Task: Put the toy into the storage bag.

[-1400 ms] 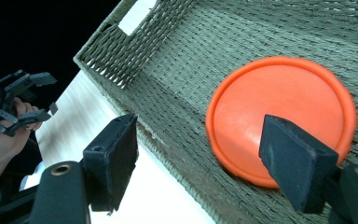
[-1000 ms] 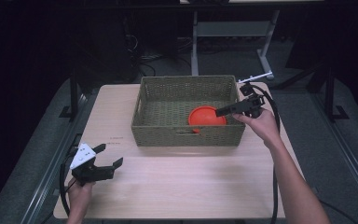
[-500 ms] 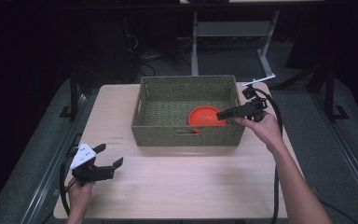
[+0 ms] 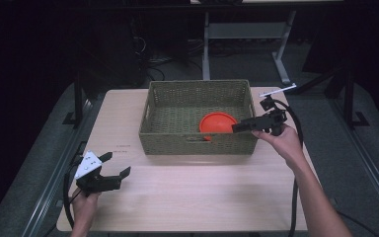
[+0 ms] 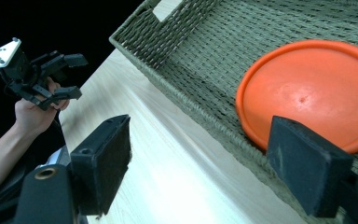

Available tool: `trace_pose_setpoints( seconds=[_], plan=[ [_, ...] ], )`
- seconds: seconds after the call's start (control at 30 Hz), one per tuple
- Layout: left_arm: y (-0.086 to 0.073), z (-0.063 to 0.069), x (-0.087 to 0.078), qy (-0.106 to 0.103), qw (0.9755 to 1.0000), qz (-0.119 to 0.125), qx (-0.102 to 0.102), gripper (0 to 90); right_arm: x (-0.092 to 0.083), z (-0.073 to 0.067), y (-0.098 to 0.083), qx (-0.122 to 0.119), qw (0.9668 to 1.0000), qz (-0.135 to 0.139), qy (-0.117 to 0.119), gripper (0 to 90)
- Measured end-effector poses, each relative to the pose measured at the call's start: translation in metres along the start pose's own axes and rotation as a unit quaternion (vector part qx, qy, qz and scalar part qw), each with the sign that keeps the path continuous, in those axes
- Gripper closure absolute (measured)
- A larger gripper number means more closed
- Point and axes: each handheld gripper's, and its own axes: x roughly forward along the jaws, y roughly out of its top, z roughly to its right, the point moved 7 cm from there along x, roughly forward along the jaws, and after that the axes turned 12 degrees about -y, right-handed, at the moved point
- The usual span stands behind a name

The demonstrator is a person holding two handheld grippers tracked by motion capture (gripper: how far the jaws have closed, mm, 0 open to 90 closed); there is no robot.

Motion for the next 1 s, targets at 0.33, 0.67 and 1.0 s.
trace_pose_setpoints(
  seconds=[0.33, 0.67, 1.0],
  plan=[
    [0.0, 0.0, 0.0, 0.0, 1.0, 0.0, 0.001, 13.1, -0.007, -0.01, -0.01, -0.016, 0.9998, 0.006, 0.006, 19.3],
    [0.0, 0.0, 0.001, -0.002, 1.0, -0.001, -0.002, 13.1, -0.013, -0.017, -0.024, -0.025, 0.9995, 0.015, 0.015, 18.3],
    [-0.001, 0.001, 0.001, 0.0, 1.0, -0.005, 0.002, 13.1, -0.017, -0.015, -0.04, -0.03, 0.9993, 0.021, 0.012, 18.4]
  ],
)
